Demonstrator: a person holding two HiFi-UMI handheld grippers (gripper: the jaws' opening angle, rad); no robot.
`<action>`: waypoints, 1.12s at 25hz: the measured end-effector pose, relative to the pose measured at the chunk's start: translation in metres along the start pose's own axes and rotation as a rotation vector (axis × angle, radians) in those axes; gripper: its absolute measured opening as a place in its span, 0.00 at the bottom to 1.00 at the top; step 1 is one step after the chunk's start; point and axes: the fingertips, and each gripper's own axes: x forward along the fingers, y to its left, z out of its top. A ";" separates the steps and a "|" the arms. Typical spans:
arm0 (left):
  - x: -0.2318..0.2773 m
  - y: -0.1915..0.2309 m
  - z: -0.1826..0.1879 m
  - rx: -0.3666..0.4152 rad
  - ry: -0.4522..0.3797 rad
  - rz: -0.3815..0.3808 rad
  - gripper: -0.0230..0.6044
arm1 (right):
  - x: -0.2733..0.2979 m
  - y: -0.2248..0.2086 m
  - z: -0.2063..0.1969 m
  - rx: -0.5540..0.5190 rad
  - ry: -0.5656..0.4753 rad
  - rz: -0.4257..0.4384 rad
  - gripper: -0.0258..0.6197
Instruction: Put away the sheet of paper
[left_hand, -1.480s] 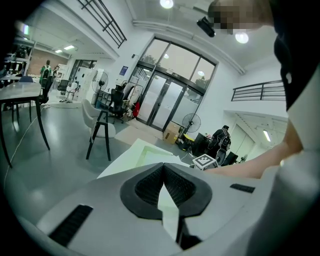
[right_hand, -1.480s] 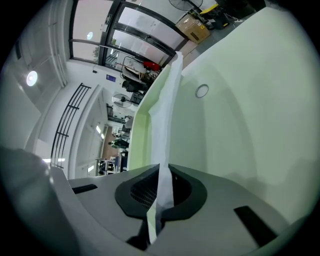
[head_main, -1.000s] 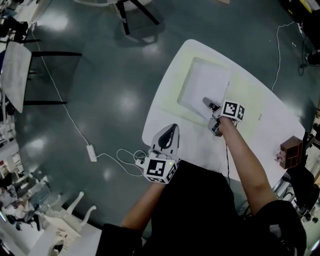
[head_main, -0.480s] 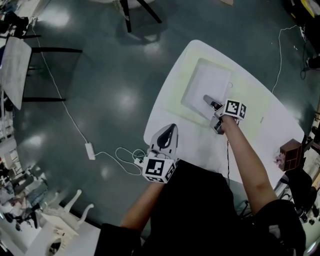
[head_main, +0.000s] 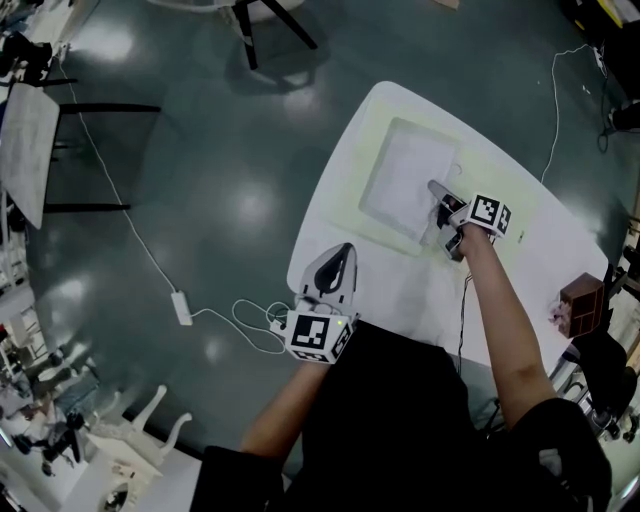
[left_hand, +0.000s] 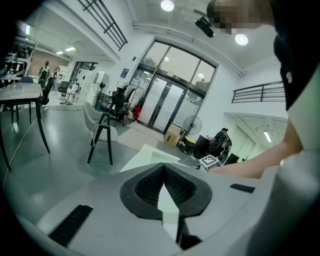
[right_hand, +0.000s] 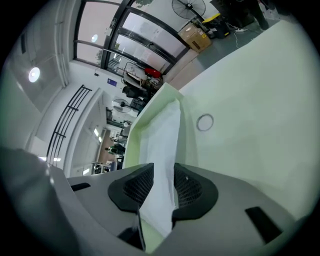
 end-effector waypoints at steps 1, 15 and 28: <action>0.000 0.000 -0.001 0.001 0.002 -0.001 0.04 | 0.000 0.002 0.001 -0.009 0.002 0.004 0.19; -0.006 0.007 -0.004 -0.005 0.006 -0.001 0.04 | 0.027 0.021 -0.009 -0.059 0.054 0.003 0.10; 0.008 0.007 -0.003 0.033 0.017 -0.067 0.04 | -0.004 0.017 0.007 -0.100 -0.052 -0.027 0.23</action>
